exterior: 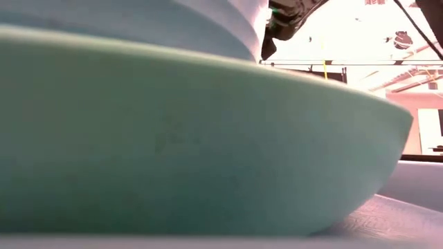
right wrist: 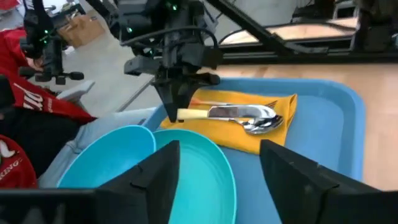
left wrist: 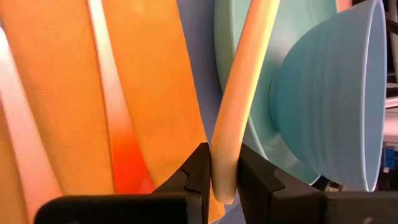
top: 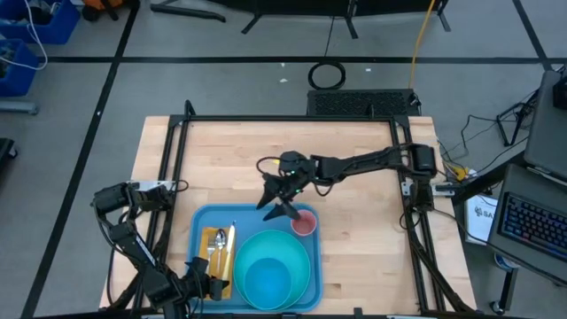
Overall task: Set up tray
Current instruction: Put the light yellow table knife to the right of the orange spoon on the yellow table napkin
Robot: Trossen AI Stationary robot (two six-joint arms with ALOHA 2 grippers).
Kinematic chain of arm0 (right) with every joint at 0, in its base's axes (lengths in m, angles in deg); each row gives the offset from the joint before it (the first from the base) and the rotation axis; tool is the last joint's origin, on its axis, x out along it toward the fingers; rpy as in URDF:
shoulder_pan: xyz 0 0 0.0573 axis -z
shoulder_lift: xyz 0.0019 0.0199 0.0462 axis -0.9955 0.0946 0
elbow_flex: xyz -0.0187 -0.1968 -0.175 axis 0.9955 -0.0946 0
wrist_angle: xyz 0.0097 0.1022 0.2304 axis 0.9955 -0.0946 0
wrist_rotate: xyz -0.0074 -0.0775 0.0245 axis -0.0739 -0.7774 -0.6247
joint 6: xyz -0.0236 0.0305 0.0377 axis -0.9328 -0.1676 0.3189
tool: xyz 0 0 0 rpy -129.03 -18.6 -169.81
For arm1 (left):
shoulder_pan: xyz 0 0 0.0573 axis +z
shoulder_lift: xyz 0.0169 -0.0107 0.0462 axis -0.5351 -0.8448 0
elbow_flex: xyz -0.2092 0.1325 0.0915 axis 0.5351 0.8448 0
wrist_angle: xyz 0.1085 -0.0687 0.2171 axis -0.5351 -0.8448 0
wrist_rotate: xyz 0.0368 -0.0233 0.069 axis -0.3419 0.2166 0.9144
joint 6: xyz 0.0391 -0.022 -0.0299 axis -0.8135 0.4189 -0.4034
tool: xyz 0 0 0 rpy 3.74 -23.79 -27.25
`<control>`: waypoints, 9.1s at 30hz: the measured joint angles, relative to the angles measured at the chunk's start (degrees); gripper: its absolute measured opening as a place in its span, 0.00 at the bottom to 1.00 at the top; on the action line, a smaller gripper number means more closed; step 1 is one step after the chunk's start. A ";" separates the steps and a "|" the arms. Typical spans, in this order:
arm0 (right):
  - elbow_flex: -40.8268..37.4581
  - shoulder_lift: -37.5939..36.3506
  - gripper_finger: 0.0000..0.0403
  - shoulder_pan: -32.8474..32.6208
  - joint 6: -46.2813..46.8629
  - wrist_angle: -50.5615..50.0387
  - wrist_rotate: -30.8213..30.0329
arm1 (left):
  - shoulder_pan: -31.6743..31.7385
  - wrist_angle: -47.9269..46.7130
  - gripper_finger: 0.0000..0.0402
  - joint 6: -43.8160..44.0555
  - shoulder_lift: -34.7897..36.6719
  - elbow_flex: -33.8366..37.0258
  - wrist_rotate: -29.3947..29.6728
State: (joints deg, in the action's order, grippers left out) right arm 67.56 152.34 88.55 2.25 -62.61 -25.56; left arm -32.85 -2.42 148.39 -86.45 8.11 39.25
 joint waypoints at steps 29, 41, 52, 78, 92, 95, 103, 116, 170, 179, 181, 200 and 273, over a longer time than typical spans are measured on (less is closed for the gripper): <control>11.24 11.93 0.63 2.39 15.15 1.77 2.13 | 0.43 -1.02 0.14 -3.47 -0.02 0.00 -0.37; 11.24 11.93 0.65 -0.81 14.91 1.80 0.23 | 0.43 -1.02 0.14 -4.54 -0.02 0.00 -0.33; 14.72 17.10 0.67 -1.06 20.23 6.98 1.70 | 0.43 -1.12 0.14 -5.07 0.04 0.00 0.07; 18.83 20.17 0.53 -2.97 17.35 4.78 4.92 | 0.41 -1.07 0.14 -6.36 0.02 0.00 1.53; 18.83 20.17 0.33 -2.92 17.22 5.13 4.42 | 0.41 -1.05 0.14 -7.35 0.02 0.00 1.18; 18.83 20.17 0.27 -2.92 17.20 5.11 3.46 | 0.41 -1.02 0.14 -7.38 0.02 0.00 0.46; 18.83 20.17 0.24 -2.90 16.18 5.18 1.01 | 0.43 -0.78 0.14 -7.32 0.02 0.00 -0.44; 18.83 20.17 0.35 -2.94 15.69 5.24 0.17 | 0.43 -0.84 0.14 -7.51 0.02 0.00 0.09; 18.83 20.04 0.00 -2.93 21.04 4.33 -2.61 | 0.57 -1.13 0.24 -16.04 -0.04 0.00 2.50; 18.83 20.10 0.00 -2.90 21.48 3.78 -2.60 | 0.56 -1.13 0.25 -16.63 -0.04 0.00 1.49; 18.83 20.10 0.00 -2.90 21.48 3.78 -2.61 | 0.56 -1.13 0.27 -16.68 -0.04 0.00 1.37; 18.83 20.15 0.00 -2.25 23.26 3.15 -1.74 | 0.30 -0.89 0.86 -18.11 0.02 0.00 4.36; 18.83 20.17 0.00 -2.92 29.06 0.00 1.44 | -4.36 -6.16 0.99 -25.53 0.03 -0.04 28.17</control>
State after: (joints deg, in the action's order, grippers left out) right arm 86.39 172.51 85.63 31.31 -62.61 -24.11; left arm -37.21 -8.58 122.86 -86.42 8.07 67.43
